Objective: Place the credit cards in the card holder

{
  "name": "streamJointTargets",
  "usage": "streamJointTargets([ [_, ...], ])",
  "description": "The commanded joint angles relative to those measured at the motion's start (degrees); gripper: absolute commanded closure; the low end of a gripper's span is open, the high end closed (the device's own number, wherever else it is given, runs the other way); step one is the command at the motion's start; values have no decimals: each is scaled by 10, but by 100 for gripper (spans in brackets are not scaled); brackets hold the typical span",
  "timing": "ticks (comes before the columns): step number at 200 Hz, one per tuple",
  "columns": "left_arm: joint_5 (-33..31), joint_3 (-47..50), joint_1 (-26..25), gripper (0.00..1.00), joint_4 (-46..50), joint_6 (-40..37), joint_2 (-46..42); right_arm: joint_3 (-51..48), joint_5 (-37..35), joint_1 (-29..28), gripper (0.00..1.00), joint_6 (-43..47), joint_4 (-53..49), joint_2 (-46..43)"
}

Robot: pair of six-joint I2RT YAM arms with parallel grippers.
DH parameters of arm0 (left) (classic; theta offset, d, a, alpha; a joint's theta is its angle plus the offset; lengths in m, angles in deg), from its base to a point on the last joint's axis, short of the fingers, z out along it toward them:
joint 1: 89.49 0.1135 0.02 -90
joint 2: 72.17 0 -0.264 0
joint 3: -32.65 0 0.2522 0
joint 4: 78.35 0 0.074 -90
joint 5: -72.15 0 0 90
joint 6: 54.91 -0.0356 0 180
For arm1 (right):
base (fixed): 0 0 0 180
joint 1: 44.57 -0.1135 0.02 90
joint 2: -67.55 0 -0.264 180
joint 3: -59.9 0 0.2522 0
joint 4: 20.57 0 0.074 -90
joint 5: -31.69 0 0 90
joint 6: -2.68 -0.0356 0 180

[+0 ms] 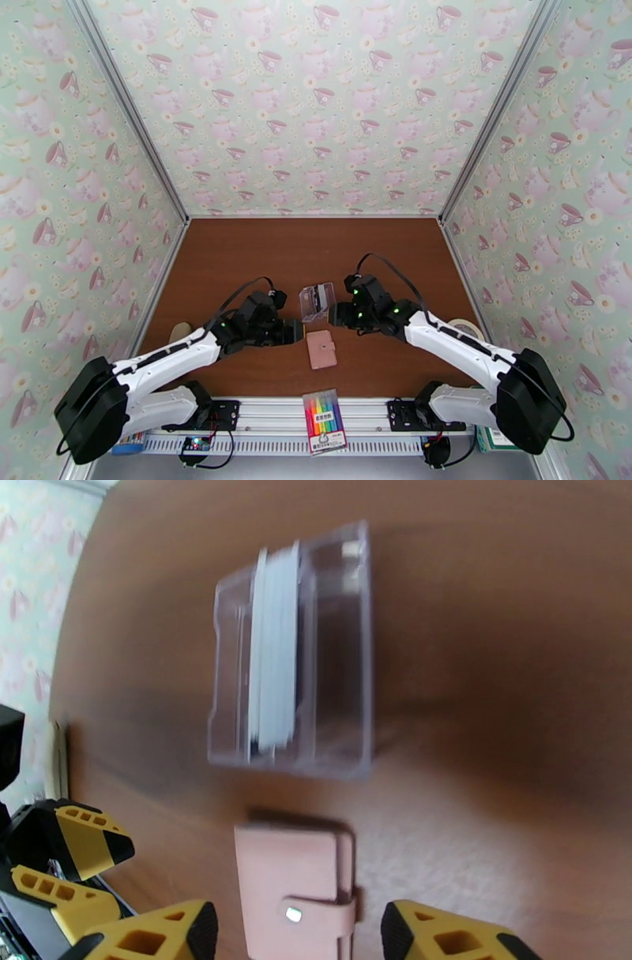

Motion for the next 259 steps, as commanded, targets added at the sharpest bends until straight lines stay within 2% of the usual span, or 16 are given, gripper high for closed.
streamJointTargets([
  [1,-5,14,-20,38,-30,22,18,15,-44,-38,43,-44,-28,16],
  [26,2,25,-26,43,-48,31,31,29,-35,-69,51,-79,-28,54],
  [66,3,61,-28,49,-111,62,36,45,-31,-96,58,-126,-26,112],
  [259,5,75,-34,51,-176,81,103,87,-64,-126,56,-111,-71,205],
])
